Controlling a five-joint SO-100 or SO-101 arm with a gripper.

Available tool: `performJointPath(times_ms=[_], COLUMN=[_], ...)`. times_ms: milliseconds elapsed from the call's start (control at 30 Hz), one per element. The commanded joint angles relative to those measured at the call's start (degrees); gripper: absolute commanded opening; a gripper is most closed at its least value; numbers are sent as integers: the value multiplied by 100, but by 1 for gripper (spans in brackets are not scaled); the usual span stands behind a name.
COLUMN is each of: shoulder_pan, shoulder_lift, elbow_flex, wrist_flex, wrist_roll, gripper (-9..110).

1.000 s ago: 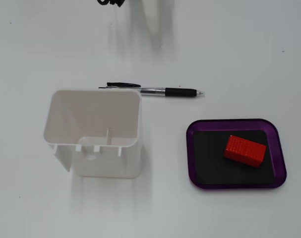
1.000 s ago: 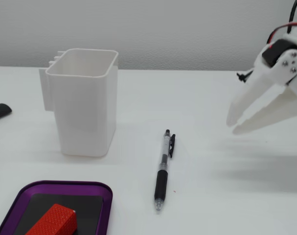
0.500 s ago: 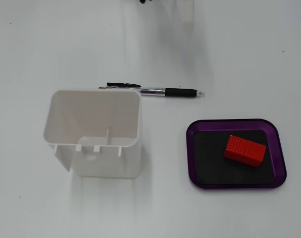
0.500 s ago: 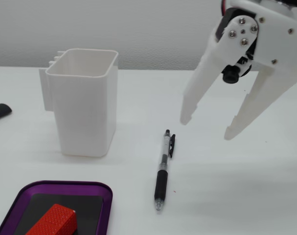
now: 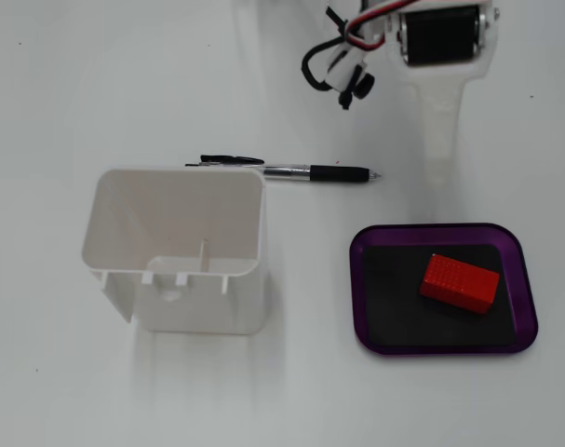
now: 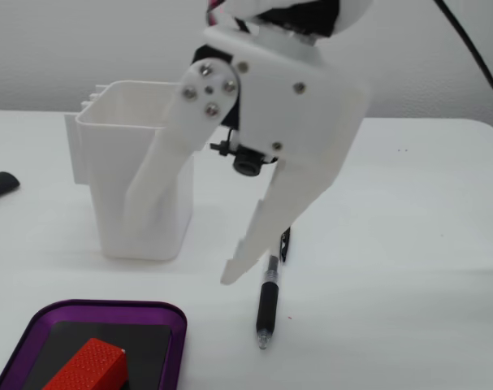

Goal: Remove the cube from the box.

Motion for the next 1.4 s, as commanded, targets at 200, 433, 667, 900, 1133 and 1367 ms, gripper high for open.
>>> performJointPath(times_ms=[200, 433, 667, 900, 1133, 1367], shoulder_pan=[-70, -211, -246, -26, 211, 193], shoulder_lift=[-2171, -3647, -4359, -4447, -4447, -4456], elbow_flex=[-3243, -5063, -5845, -5880, -5836, -5827], wrist_flex=[580, 1081, 1187, 1257, 1257, 1257], wrist_roll=[105, 105, 97, 88, 97, 97], gripper=[21, 21, 21, 21, 21, 21])
